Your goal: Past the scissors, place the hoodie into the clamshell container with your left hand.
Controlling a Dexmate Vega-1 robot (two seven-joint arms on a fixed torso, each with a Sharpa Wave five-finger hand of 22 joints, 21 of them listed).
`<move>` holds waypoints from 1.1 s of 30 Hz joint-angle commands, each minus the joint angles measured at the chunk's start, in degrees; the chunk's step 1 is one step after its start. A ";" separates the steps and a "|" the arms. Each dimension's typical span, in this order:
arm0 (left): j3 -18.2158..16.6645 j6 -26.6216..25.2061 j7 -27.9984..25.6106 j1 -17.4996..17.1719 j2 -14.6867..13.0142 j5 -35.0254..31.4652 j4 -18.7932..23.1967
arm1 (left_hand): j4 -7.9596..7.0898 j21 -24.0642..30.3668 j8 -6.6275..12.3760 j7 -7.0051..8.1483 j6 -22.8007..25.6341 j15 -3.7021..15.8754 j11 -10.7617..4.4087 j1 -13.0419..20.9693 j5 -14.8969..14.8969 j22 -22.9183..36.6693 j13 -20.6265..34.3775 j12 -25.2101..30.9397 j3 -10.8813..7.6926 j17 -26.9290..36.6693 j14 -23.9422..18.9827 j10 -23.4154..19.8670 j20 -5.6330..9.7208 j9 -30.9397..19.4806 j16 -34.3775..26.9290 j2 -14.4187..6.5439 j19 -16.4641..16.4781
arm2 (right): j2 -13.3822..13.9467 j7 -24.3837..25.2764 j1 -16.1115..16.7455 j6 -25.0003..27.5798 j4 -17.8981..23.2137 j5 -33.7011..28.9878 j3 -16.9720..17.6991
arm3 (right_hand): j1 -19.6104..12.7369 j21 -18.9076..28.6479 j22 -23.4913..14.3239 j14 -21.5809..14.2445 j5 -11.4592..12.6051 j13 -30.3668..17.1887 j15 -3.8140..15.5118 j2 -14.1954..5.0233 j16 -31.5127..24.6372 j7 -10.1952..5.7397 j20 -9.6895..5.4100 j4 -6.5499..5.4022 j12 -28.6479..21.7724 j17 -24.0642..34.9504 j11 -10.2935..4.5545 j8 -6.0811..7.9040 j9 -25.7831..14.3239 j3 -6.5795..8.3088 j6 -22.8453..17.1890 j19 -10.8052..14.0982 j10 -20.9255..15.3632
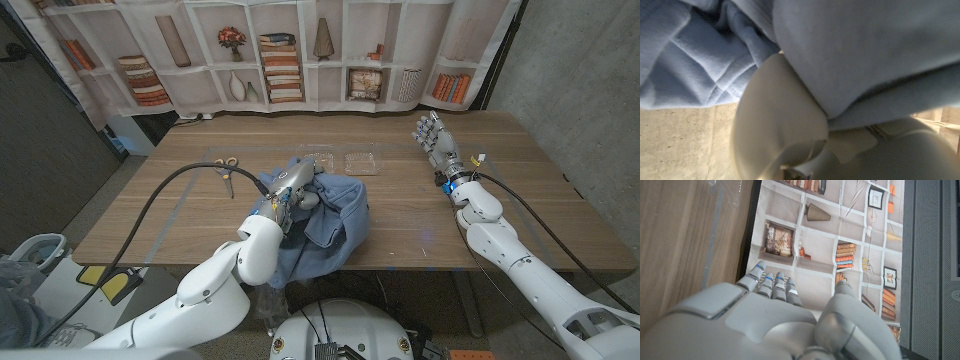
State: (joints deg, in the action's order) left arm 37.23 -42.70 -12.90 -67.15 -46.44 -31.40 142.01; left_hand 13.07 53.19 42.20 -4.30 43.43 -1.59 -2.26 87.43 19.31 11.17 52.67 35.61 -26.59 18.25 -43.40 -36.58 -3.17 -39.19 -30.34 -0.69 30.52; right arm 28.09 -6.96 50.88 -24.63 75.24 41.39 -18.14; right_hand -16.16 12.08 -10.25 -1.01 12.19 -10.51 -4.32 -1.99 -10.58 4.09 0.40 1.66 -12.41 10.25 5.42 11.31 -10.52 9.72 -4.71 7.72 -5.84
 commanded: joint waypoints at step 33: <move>-0.25 -4.96 6.90 5.86 -2.95 -5.24 7.57 | -3.86 3.21 0.95 -0.29 1.24 6.30 -0.28 1.04 0.51 -0.06 1.72 -1.21 -6.36 31.56 -7.37 -0.95 13.40 -0.82 -1.31 -1.47 19.60 | 1.16 1.40 2.62 -0.65 3.84 0.00 0.96 | -0.59 -0.27 -0.25 -0.30 -0.07 -0.26 -0.36 -0.53 -0.06 0.22 -0.24 0.66 0.11 0.17 0.30 -0.10 -0.21 0.19 -0.52 0.36 -0.30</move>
State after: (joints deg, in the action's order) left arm 35.69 -45.49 -7.25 -62.43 -49.51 -32.06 148.11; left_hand 14.08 53.87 42.83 -4.50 43.85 -1.65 -2.58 87.40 19.51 11.03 54.02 34.49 -27.60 19.35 -43.46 -36.91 -3.17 -39.99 -30.34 -0.72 30.52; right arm 28.71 -5.74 52.60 -25.35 77.74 41.21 -17.50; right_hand -16.47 11.86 -10.25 -1.01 12.19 -10.51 -4.31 -2.29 -10.58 4.09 0.40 2.07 -12.41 10.25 5.42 11.31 -10.52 9.68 -4.71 7.72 -5.83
